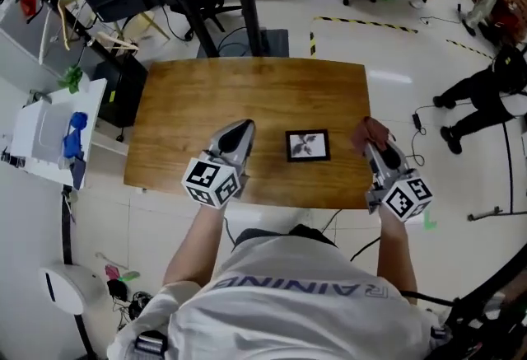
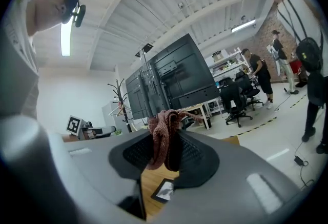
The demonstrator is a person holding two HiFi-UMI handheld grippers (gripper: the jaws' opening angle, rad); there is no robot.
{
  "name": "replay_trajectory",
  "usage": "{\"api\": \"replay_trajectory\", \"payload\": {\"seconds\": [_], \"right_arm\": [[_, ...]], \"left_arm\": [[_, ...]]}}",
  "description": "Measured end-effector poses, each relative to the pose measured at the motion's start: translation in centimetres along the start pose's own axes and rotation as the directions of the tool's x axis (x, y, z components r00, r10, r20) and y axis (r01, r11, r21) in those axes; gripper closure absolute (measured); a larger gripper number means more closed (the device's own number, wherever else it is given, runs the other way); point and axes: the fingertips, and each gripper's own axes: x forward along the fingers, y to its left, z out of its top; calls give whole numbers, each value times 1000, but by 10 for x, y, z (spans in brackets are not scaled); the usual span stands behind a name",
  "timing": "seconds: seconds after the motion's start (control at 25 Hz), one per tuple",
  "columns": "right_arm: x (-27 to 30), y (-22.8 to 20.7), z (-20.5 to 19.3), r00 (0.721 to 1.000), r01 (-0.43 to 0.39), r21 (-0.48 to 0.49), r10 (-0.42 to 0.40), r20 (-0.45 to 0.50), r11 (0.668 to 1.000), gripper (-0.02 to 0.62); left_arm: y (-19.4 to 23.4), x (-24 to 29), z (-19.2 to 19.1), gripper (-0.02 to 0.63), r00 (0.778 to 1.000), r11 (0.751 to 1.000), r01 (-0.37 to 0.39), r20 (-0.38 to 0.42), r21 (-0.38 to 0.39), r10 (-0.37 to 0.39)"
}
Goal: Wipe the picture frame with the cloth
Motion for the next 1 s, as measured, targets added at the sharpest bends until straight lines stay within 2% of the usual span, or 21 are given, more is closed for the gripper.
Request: {"api": "replay_trajectory", "payload": {"seconds": [0.12,0.24,0.4,0.48,0.64,0.84,1.0], "right_arm": [[26,-16,-4,998,-48,19,49,-43,999,482],[45,-22,-12,993,-78,38,81,-80,996,482],[71,-30,-28,987,-76,70,85,-138,995,480],[83,-28,-39,981,-71,93,87,-175,993,481],[105,-20,-71,957,-82,118,111,-268,990,481],[123,-15,-113,914,-98,153,150,-377,983,481],[138,-15,-146,875,-88,200,172,-453,976,482]], "left_arm": [[6,13,-8,600,999,999,-46,-17,-20,46],[13,26,-28,599,996,997,-62,-60,-48,59],[14,54,-78,600,986,995,-39,-166,-93,24],[5,66,-117,599,963,996,4,-269,-89,-28],[-9,68,-197,599,893,995,31,-445,-99,-72],[-33,67,-256,599,815,990,91,-563,-108,-137],[-45,69,-281,599,777,986,132,-607,-104,-168]]}}
